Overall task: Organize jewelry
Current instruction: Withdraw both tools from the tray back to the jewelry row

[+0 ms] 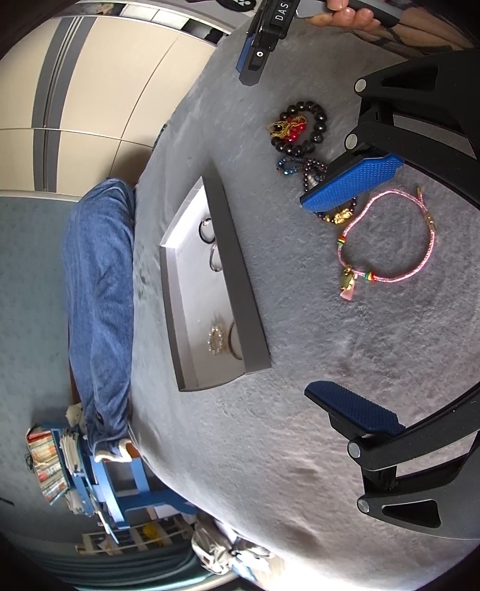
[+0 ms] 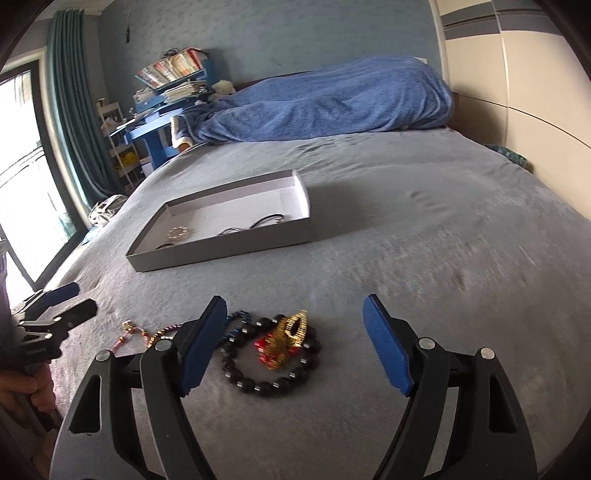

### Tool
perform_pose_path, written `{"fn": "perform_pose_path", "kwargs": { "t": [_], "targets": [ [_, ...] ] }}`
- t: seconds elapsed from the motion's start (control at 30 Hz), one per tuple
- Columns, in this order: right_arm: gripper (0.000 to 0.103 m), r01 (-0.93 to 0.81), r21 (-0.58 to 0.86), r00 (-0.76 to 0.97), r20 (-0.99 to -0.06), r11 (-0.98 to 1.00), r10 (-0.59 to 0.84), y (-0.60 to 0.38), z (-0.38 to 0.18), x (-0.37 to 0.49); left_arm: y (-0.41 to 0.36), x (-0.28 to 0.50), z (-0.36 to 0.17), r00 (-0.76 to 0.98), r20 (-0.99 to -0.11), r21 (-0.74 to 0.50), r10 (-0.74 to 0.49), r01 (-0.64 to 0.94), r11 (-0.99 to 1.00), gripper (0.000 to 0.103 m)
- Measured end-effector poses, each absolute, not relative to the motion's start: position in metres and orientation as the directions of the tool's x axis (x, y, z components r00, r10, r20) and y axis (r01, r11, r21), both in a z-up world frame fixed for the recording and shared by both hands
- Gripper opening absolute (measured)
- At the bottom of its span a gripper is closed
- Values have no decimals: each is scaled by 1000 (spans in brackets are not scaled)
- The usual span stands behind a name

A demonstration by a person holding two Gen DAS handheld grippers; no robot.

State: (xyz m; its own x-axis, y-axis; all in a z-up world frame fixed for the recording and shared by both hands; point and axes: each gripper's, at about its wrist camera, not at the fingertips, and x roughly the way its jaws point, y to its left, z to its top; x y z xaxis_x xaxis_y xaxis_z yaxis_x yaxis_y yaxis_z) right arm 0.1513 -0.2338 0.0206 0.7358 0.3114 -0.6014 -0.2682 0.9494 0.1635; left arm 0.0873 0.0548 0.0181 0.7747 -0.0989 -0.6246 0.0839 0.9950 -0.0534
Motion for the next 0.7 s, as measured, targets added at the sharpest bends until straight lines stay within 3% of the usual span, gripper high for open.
{"fn": "perform_pose_path", "kwargs": {
  "t": [0.33, 0.7],
  "targets": [
    [75, -190, 202, 740, -613, 961, 275, -266, 10, 150, 47, 79, 14, 760, -639, -52, -122, 115, 992, 93],
    [74, -214, 174, 714, -644, 961, 275, -257, 1, 155, 34, 81, 9, 734, -658, -50, -169, 182, 982, 93]
  ]
}}
